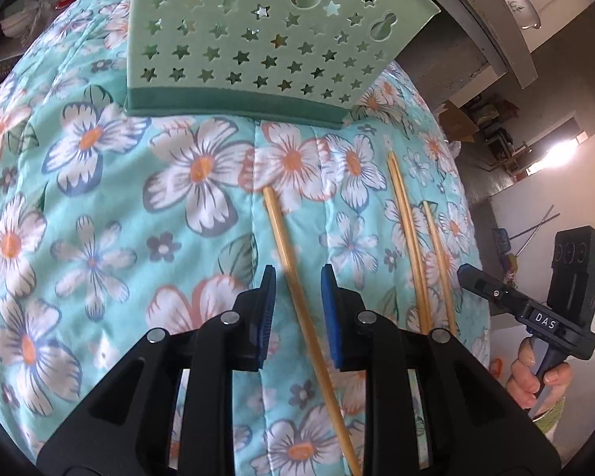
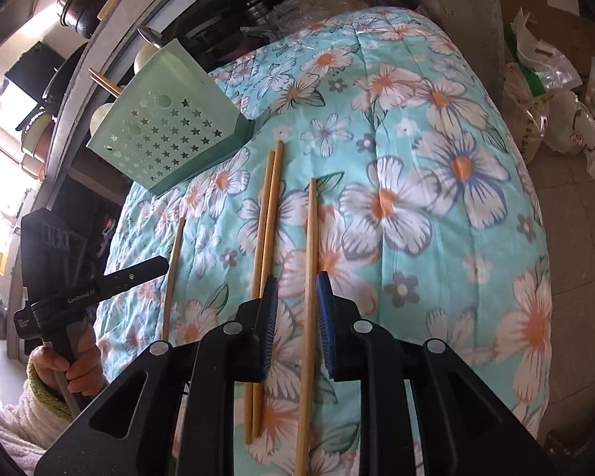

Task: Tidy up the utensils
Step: 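Lift the chopsticks up toward the green holder with both tools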

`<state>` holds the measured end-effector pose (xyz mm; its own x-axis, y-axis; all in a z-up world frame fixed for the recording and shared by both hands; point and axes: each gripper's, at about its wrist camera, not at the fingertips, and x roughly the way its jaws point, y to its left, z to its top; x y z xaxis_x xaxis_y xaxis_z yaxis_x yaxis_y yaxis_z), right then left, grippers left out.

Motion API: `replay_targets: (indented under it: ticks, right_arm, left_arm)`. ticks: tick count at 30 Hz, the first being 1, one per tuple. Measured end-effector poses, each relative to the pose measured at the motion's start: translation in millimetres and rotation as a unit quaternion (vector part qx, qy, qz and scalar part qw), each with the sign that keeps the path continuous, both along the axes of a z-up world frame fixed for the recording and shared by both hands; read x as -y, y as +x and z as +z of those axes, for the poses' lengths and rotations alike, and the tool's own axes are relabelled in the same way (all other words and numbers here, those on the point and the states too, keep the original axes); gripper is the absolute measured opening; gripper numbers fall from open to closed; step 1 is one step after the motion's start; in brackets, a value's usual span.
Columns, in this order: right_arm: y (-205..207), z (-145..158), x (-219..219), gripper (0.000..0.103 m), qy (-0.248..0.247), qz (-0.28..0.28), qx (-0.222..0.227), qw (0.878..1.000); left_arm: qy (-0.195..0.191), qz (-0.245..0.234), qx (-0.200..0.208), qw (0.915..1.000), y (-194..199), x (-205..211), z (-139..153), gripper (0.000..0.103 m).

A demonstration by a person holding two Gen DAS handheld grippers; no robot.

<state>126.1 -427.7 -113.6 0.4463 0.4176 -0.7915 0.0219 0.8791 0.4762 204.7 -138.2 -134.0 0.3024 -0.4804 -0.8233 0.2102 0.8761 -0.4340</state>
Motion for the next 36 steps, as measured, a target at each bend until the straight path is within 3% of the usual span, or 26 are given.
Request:
replay_targets:
  ticks: [13, 19, 22, 30, 36]
  right_arm:
    - [53.3, -17.8, -18.1, 0.02, -0.044, 0.01, -0.022, 0.999]
    - [53.1, -19.1, -23.2, 0.007, -0.067, 0.004, -0.017, 0.998]
    - [50.8, -14.4, -20.5, 0.007, -0.062, -0.004, -0.012, 0.998]
    - [26.9, 35.4, -12.0, 0.007, -0.041, -0.017, 0.038, 0.998]
    - [-3.5, 95.3, -12.2, 0.007, -0.022, -0.013, 0.1, 0.995]
  left_arm:
    - [0.047, -0.005, 0.001, 0.9989, 26.6, 17.0, -9.1, 0.021]
    - [0.069, -0.002, 0.014, 0.9975, 26.0, 28.0, -10.6, 0.015]
    - [0.075, 0.005, 0.018, 0.997, 25.3, 32.1, -11.0, 0.011]
    - [0.044, 0.026, 0.018, 0.9985, 17.7, 18.2, -2.5, 0.009]
    - [0.008, 0.028, 0.045, 0.9986, -4.6, -10.4, 34.0, 0.008]
